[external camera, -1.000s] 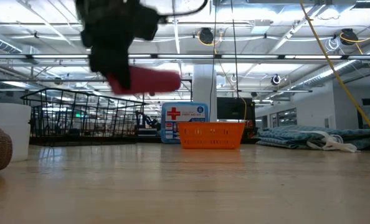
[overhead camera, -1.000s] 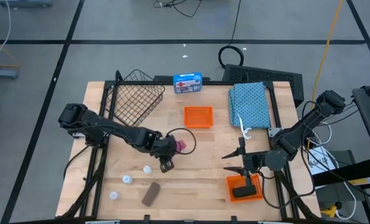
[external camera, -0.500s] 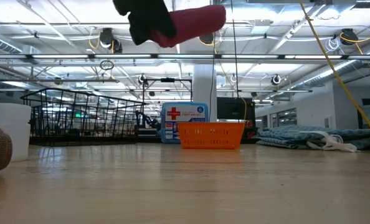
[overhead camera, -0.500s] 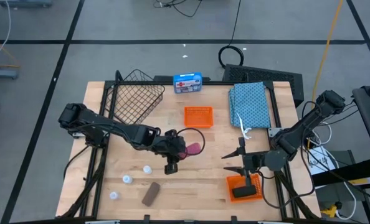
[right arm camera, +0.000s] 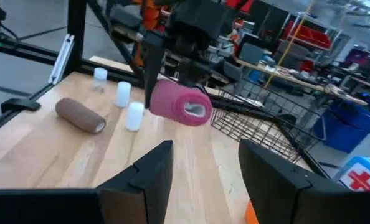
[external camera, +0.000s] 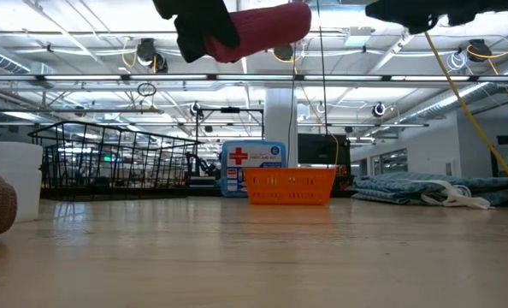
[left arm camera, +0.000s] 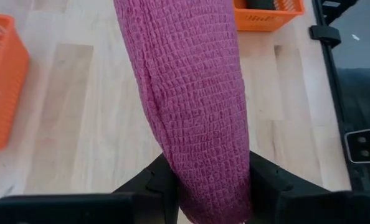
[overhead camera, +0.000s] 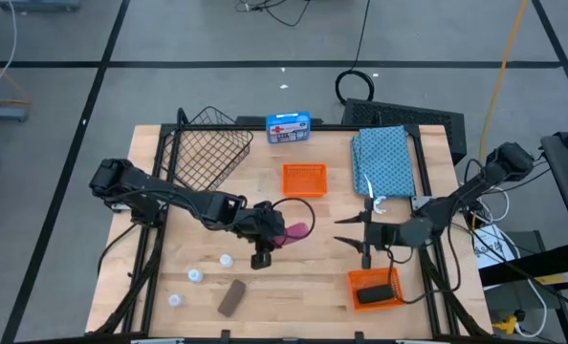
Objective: Pick & place medical supplies in basket/bin
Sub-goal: Put the pink bandage into the bottom orange bin
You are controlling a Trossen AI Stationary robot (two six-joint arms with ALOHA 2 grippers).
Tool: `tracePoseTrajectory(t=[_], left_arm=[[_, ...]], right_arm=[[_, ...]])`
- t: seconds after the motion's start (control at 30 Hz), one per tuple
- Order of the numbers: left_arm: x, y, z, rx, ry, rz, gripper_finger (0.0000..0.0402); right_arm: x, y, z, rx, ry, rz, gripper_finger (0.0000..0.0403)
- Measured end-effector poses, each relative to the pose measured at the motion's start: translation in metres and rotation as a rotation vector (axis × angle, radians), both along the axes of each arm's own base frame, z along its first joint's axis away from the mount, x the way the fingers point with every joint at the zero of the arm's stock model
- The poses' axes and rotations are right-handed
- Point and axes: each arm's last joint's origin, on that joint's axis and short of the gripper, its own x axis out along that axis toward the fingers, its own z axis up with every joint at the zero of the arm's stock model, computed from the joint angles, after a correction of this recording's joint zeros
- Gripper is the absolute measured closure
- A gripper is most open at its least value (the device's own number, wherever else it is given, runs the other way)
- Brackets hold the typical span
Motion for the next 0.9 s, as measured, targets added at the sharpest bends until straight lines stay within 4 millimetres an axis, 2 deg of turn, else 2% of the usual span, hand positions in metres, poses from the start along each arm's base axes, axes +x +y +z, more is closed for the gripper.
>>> tracePoseTrajectory(t=[0.4,0.63,0.77,0.9], left_arm=[[0.0,0.0,0.0,-0.002,0.0,-0.027,0.0275],[0.0,0.0,0.0,0.004,-0.002,-0.034,0.0275],[0.0,0.0,0.0,0.008,-0.003,-0.039,0.0275],[0.0,0.0,0.0,0.016,-0.006,-0.048,0.0275]], right_arm=[[0.029,-0.018,-0.01,0.12,-0.024,0.077,0.0232],[0.049,-0.032,-0.013,0.32,-0.018,0.11,0.0229],[0.06,-0.038,-0.014,0.394,0.01,0.176,0.0201],[0.072,-0.04,-0.016,0.391,0.018,0.168,0.0149]])
